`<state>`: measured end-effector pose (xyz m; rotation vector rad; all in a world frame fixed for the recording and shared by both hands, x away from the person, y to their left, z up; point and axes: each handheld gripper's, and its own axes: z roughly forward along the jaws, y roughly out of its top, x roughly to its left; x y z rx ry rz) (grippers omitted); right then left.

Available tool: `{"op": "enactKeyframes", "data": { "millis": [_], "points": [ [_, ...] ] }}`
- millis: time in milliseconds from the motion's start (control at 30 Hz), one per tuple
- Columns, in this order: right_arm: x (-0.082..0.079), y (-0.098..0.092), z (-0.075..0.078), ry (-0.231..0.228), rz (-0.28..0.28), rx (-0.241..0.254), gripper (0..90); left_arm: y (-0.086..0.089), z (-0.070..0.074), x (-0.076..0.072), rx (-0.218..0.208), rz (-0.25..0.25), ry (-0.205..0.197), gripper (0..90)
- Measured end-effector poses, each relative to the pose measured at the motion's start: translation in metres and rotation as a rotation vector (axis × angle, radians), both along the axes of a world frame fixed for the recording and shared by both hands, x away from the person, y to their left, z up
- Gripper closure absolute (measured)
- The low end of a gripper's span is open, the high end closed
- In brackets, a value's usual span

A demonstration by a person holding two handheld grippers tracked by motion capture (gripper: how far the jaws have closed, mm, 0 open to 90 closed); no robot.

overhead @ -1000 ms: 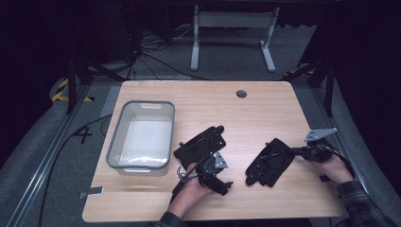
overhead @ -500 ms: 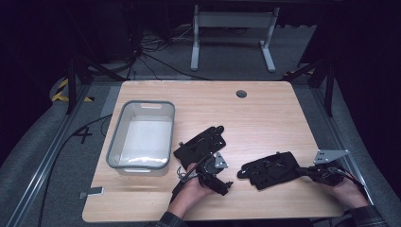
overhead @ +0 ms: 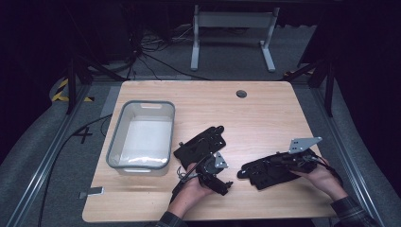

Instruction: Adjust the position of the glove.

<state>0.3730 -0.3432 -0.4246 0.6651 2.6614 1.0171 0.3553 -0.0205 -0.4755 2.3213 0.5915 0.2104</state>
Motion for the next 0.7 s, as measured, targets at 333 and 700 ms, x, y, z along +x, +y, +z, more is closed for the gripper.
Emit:
{"op": "enactKeyframes", "data": {
  "millis": [333,700],
  "points": [
    [0.018,0.039,-0.002,0.009,0.078,0.023,90.0,0.0,0.0,0.0,0.0,0.0,0.0,0.1],
    [0.024,0.069,-0.018,0.05,0.165,-0.016,90.0,0.0,0.0,0.0,0.004,-0.003,-0.001,0.1]
  ]
}}
